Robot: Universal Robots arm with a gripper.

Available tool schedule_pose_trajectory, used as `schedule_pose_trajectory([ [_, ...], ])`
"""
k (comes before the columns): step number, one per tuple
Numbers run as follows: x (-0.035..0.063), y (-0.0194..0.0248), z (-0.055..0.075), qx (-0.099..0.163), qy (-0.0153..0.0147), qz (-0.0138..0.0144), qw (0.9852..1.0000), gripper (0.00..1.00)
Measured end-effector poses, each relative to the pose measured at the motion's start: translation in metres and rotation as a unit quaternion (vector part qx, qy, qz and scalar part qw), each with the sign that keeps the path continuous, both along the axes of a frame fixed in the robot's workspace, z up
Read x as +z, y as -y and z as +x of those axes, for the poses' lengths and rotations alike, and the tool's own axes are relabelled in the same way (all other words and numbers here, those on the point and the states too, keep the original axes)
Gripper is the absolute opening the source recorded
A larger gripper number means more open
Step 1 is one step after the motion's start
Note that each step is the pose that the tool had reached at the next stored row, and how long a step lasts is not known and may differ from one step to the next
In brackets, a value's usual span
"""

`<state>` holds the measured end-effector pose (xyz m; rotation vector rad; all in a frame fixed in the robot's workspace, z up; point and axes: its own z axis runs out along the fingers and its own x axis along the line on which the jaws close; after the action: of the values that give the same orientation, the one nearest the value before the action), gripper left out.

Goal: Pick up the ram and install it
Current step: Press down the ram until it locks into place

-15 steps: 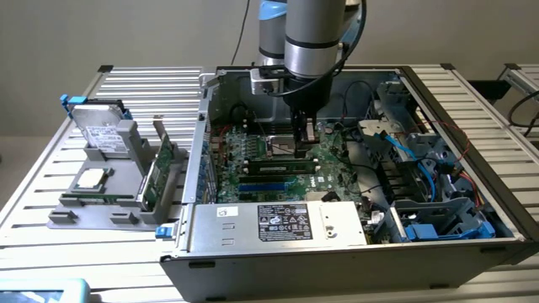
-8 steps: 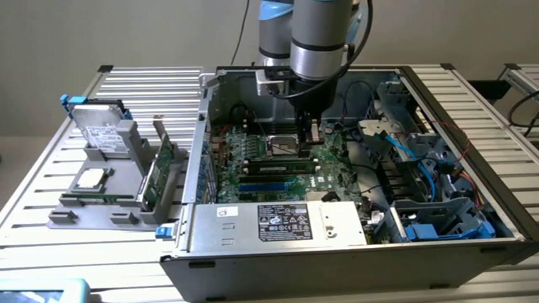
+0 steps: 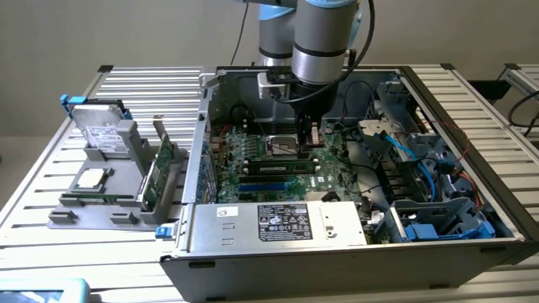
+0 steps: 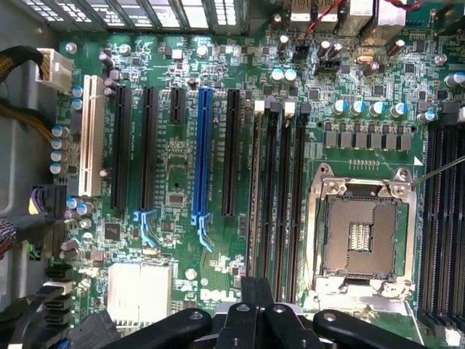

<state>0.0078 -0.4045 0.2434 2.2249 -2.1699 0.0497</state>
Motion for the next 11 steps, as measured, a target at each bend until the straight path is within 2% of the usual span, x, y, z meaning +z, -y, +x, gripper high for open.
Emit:
schedule_pose_trajectory([
  [6,-0.0061,0.0,0.0001,-0.02,-0.0003,0.0,0.9998,0.11],
  [11,-0.008,0.0,0.0014,-0.021,-0.0004,0.0,0.9998,0.11],
])
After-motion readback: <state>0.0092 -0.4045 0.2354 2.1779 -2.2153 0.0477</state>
